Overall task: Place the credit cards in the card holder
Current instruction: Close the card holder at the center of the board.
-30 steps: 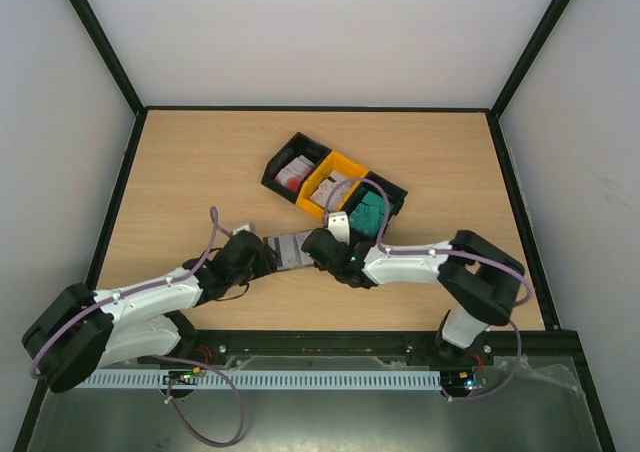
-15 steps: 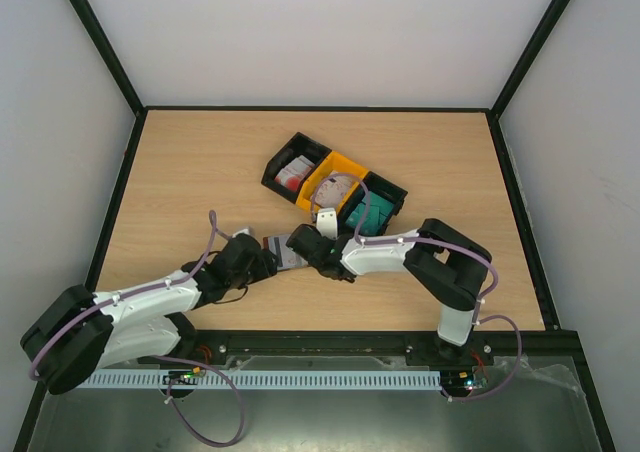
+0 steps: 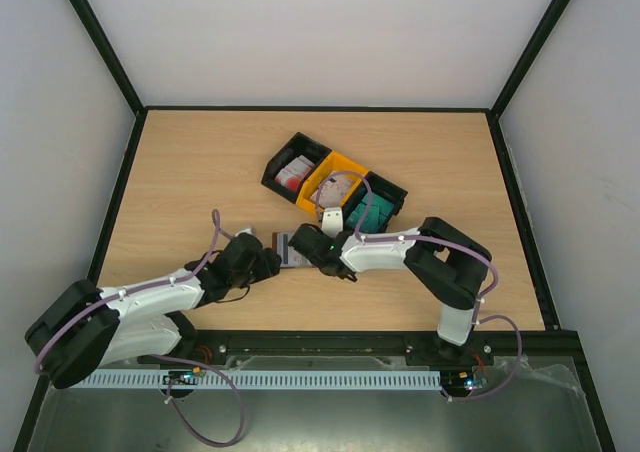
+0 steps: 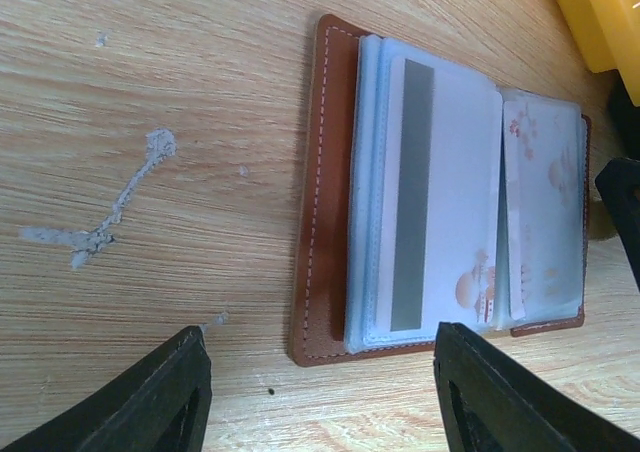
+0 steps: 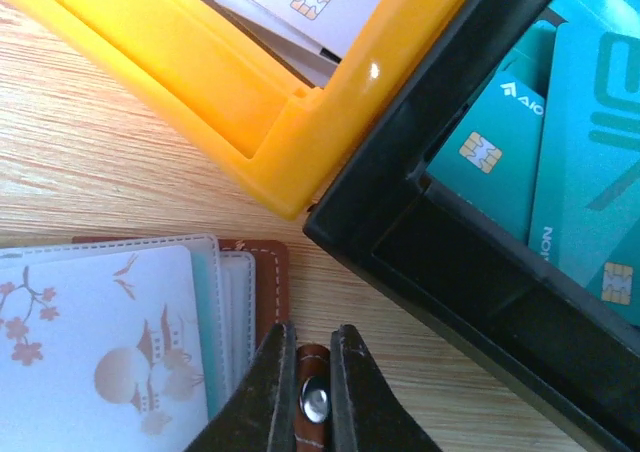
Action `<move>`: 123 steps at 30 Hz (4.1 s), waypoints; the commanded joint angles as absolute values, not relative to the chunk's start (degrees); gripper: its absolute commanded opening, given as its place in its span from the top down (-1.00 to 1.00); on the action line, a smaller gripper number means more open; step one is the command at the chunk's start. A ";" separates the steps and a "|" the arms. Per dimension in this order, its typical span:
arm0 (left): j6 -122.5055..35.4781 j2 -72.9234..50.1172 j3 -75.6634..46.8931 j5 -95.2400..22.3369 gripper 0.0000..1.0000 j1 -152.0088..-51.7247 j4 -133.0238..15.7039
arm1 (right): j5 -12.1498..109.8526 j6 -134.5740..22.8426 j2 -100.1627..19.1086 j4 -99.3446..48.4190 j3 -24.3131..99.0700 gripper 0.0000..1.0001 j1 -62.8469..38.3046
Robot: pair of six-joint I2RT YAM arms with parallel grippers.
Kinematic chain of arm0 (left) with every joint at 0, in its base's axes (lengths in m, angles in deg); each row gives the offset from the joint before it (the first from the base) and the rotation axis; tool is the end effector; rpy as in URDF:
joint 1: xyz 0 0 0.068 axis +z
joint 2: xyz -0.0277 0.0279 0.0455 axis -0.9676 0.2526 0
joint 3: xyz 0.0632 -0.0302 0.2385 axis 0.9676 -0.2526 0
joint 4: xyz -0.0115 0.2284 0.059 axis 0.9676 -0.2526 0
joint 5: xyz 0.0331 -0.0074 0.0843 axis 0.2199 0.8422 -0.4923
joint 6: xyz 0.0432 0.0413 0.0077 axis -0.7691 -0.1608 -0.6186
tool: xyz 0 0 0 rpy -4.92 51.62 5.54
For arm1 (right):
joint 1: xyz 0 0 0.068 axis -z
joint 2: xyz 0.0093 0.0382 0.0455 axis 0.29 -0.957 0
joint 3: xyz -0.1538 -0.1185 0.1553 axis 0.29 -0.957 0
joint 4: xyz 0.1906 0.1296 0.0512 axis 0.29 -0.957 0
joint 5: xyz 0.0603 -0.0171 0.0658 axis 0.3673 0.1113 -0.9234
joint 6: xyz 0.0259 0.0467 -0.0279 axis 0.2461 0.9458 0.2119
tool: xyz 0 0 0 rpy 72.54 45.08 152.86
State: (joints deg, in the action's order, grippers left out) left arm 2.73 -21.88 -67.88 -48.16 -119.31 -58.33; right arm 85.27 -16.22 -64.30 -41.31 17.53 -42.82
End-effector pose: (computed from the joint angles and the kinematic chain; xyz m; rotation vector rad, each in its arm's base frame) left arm 0.1446 -0.1356 0.1319 -0.3312 2.4574 -0.7730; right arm 0.1782 0.2619 0.1164 -0.1489 2.4904 0.0481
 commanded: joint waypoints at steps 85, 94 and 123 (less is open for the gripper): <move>-0.90 -36.77 -65.90 -41.47 -0.13 -112.35 -60.52 | 45.79 -18.72 -48.45 -17.31 17.99 -0.40 -38.24; 0.40 -32.14 -65.23 -42.05 -0.34 -116.96 -58.07 | 64.48 -11.32 -32.85 -23.31 3.59 -0.25 -38.16; 0.11 -16.76 -65.96 -45.89 -0.67 -121.06 -49.71 | 52.70 -19.10 -60.22 -23.19 5.95 -0.02 -38.33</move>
